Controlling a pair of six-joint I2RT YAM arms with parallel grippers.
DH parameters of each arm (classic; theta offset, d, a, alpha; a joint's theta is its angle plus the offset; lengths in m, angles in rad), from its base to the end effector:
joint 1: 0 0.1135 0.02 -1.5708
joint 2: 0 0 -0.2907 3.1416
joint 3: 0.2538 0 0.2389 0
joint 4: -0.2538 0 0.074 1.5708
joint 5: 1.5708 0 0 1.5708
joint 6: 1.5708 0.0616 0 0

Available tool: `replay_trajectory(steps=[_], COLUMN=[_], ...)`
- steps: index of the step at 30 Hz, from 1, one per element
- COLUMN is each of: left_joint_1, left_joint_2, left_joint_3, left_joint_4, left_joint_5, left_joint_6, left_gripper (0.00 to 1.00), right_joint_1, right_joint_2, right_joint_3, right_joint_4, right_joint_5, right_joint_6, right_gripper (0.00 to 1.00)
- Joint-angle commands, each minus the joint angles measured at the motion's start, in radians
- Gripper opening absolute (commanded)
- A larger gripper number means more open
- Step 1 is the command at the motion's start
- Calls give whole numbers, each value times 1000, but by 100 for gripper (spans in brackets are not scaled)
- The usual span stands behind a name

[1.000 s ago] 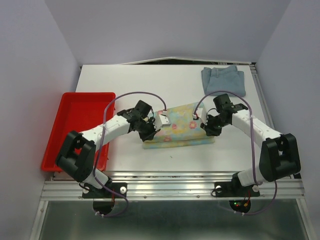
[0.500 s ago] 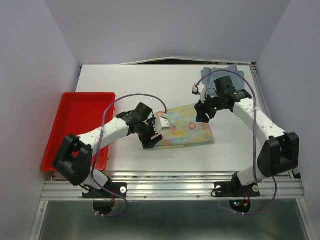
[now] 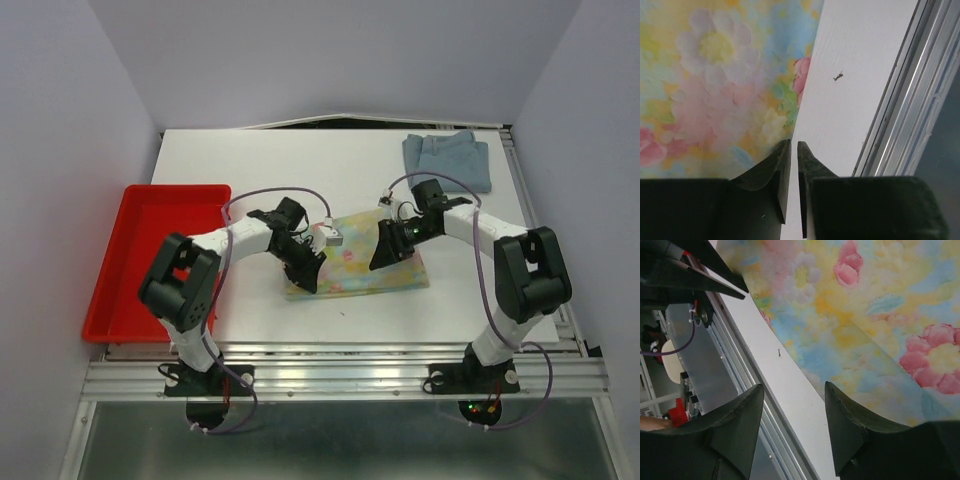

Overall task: Fold and stack the skirts
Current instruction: Fold the skirt

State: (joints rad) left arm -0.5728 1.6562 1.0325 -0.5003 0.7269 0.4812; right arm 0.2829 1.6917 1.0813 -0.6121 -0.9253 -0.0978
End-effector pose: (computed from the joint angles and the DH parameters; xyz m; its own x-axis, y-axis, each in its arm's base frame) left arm 0.2462 -0.2075 0.2085 -0.3727 0.6519 -0.6604 0.9237 0.1925 -0.3313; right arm 0.2905 0.1357 0.2143 -0.8563 -0.3101 -0.4130 -0.5158 0.4736 0.7139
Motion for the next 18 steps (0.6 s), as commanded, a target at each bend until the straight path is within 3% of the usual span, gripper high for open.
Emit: replay_trajectory(steps=[1,9,13,14,18], left_joint_1=[43,100,87,88,160], left_joint_2=[109,149,54,-10,-169], left_joint_3=[49,54,67,69,25], left_joint_4=[-130,-112,-149,-135,18], left_joint_5=[148,77,98,82,23], left_joint_6=[14,-7,33,5,-158], left_gripper=[21,26,40,47,57], right_joint_1=[6,-13,-13,-13,-13], right_joint_2=[78,250,198,160,48], right_joint_3=[-26,34,127,175,223], right_joint_4=[69,20,-44,-69,-37], right_joint_5=[1,217,210,198,189], right_joint_6=[63,23,-11,-13,27], right_gripper=[57,55,55,56,58])
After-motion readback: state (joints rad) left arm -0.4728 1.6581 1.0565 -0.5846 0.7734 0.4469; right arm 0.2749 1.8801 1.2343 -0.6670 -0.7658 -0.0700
